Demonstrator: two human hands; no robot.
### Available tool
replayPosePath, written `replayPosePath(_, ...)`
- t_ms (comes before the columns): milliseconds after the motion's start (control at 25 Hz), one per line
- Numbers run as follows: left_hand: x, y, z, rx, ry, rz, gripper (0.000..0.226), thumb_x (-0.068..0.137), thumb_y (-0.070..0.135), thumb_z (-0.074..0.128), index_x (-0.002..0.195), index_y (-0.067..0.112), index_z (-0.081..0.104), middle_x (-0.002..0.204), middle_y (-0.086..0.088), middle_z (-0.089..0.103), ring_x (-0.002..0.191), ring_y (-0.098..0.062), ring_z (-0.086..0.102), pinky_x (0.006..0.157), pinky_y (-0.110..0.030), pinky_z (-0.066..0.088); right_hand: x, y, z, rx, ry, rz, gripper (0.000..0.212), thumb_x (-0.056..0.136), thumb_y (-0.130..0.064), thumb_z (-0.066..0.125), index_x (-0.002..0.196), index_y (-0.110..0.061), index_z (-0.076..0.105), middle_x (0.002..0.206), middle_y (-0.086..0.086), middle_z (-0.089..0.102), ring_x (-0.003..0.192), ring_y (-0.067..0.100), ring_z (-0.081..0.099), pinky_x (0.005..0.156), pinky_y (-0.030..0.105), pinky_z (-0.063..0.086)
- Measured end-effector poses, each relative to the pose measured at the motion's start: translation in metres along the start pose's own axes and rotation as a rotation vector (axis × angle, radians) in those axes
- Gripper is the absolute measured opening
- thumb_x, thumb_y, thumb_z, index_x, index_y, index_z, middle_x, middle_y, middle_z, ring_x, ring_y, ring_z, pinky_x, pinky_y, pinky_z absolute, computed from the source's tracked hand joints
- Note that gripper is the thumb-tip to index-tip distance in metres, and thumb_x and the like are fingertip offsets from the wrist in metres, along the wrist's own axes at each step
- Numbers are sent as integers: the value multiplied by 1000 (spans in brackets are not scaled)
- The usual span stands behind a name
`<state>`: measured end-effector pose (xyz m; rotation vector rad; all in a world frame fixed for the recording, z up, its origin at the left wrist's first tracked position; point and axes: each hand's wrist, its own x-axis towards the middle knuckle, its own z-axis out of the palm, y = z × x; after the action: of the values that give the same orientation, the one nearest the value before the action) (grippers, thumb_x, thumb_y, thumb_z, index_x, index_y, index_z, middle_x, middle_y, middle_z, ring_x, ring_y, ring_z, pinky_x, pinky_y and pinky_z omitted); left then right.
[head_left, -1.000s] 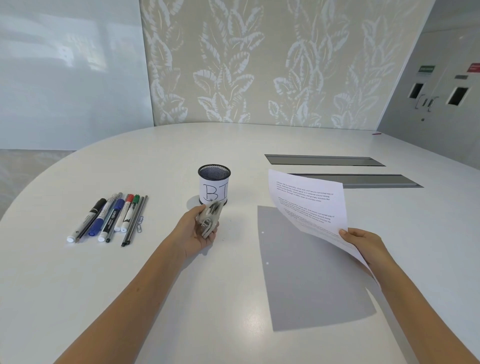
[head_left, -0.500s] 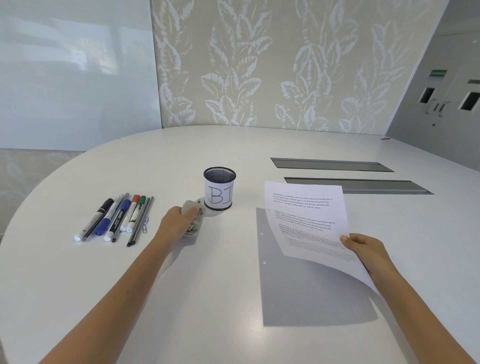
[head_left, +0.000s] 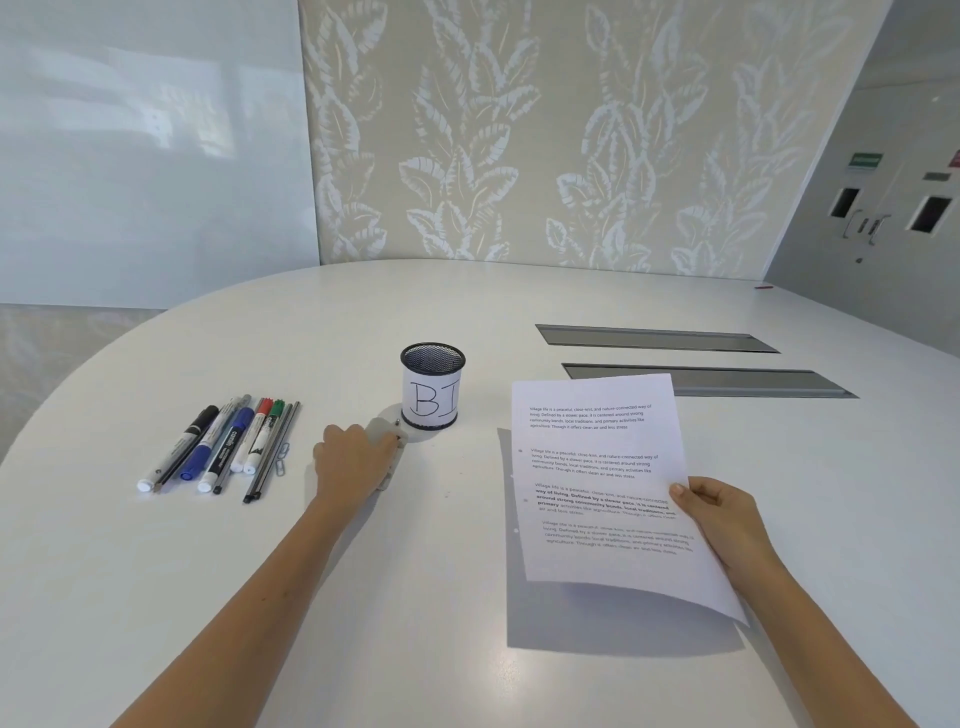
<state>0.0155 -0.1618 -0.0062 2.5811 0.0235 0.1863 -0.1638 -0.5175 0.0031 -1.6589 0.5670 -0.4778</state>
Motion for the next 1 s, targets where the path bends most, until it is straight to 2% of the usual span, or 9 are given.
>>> replayPosePath(80,1,-8,3,162,20,62,35,92,34,40,107,7,57,99,-12,58,91,-30,47,71,-34,30,-2,2,2,10,-12,-14,13,88,-13,63,95,-4,68,90,14,74,72,28,69,76,40,57)
replayPosePath(200,-3,-14,0,73,36,21,36,91,38,43,96,4,56,98,-15,57,88,-33,49,71,-35,33,-6,1,6,84,-21,-20,13,87,-12,64,96,-4,69,90,11,75,69,20,71,66,30,60)
replayPosePath(320,-7,-5,1,31,254,106,39,82,29,62,95,-8,57,94,-28,57,83,-39,51,68,-42,39,-9,-10,5,138,-5,-54,12,87,-13,64,96,-6,70,91,11,75,73,19,71,69,29,60)
replayPosePath(400,-12,13,-4,-73,387,221,48,79,26,70,111,-7,55,98,-27,53,87,-41,51,69,-46,43,-12,-25,6,181,-4,-117,11,88,-13,63,95,-7,70,87,7,76,71,18,71,67,27,60)
replayPosePath(480,-22,47,-18,-348,304,363,45,85,30,64,121,5,52,104,-15,52,92,-33,52,76,-41,46,-15,-43,8,220,1,-199,10,88,-13,62,93,-9,70,80,0,76,68,14,69,63,23,58)
replayPosePath(560,-33,84,-27,-733,0,375,37,89,35,60,118,14,54,102,-4,57,91,-21,59,77,-30,47,-17,-61,11,254,21,-277,9,88,-15,63,91,-12,70,79,-4,75,70,12,68,63,23,56)
replayPosePath(680,-43,119,-34,-1144,-409,308,32,91,36,57,115,14,55,103,-1,67,95,-21,65,86,-33,50,-20,-79,13,333,88,-343,6,87,-18,64,87,-14,69,81,-2,73,74,15,64,70,28,53)
replayPosePath(880,-44,152,-40,-1240,-395,547,16,94,17,55,108,16,62,99,2,74,92,-20,68,83,-38,54,-31,-100,10,431,157,-445,5,88,-19,63,88,-16,67,80,-9,74,74,9,65,68,20,52)
replayPosePath(1000,-50,156,-32,-1205,-326,580,18,89,22,55,104,20,64,106,-1,73,101,-25,67,90,-46,51,-37,-92,10,389,138,-453,7,90,-20,61,91,-18,67,88,-6,73,78,11,66,70,21,53)
